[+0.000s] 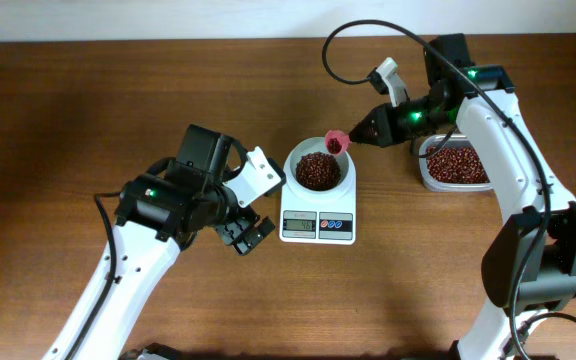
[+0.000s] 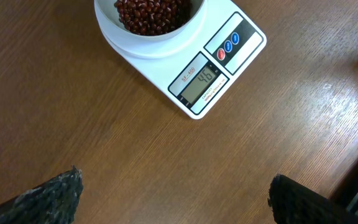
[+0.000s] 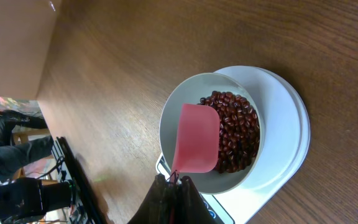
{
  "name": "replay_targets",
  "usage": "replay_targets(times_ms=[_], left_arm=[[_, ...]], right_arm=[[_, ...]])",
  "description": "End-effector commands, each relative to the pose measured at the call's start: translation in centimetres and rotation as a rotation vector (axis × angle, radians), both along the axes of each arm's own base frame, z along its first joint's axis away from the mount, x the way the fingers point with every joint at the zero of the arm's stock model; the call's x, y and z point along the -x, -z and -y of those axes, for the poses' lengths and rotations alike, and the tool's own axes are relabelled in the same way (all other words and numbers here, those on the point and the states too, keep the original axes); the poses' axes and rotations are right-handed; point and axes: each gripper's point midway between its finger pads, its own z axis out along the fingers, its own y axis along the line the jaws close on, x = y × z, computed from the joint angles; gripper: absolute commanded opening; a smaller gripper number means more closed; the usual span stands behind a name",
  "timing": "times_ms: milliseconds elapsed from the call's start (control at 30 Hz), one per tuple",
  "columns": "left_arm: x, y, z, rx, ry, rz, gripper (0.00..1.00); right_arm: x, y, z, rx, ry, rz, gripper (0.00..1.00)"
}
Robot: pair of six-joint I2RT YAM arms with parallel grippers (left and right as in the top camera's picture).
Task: Scoop and weigh 50g on scale
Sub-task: 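Tilt the scoop slowly to trickle beans into the white bowl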
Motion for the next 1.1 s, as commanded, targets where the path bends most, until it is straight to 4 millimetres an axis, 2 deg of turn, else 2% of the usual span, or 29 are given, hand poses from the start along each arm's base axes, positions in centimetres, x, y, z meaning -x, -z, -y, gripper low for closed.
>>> replay_targets(times_ms=[0, 200, 267, 333, 367, 433, 800, 933, 967, 1000, 1033, 1067], left_arm=[[0.1, -0.1, -0.1, 0.000, 0.010, 0.008, 0.99], [0.1, -0.1, -0.1, 0.000, 0.010, 0.008, 0.99], [0.1, -0.1, -0.1, 0.000, 0.010, 0.008, 0.99], [0.1, -0.1, -0.1, 0.000, 0.010, 0.008, 0.99], [0.1, -0.1, -0.1, 0.000, 0.010, 0.008, 0.99], [0.1, -0.1, -0.1, 0.000, 0.010, 0.008, 0.99], [0.1, -0.1, -0.1, 0.000, 0.010, 0.008, 0.99], [0.1, -0.1, -0.1, 0.000, 0.010, 0.008, 0.99], [0.1, -0.1, -0.1, 0.000, 0.010, 0.008, 0.99], [0.1, -0.1, -0.1, 0.000, 0.010, 0.008, 0.99], [0.1, -0.1, -0.1, 0.000, 0.010, 0.008, 0.99], [0.1, -0.1, -0.1, 0.000, 0.010, 0.008, 0.99]], right_arm=[[0.0, -1.9, -0.5, -0.023, -0.009, 0.044, 0.04], [0.2, -2.1, -0.5, -0.034, 0.006, 0.017, 0.04], [1.3, -4.6, -2.3, -0.202, -0.132, 0.112, 0.04], [0.0, -0.7, 0.3, 0.061, 0.044, 0.003, 0.04], [0.0, -0.3, 0.6, 0.100, 0.052, 0.004, 0.04], [-0.2, -1.1, -0.1, 0.049, 0.035, 0.026, 0.04], [0.0, -1.7, -0.6, 0.004, 0.021, 0.021, 0.04], [0.9, -3.7, -2.3, -0.144, -0.076, 0.060, 0.04], [0.4, -2.6, -1.4, -0.063, -0.026, 0.038, 0.04], [-0.4, -0.5, 0.4, 0.091, 0.100, -0.023, 0.04], [-0.6, 0.2, 0.8, 0.161, 0.118, -0.013, 0.04], [-0.6, -0.2, 0.2, 0.140, 0.099, 0.001, 0.04]])
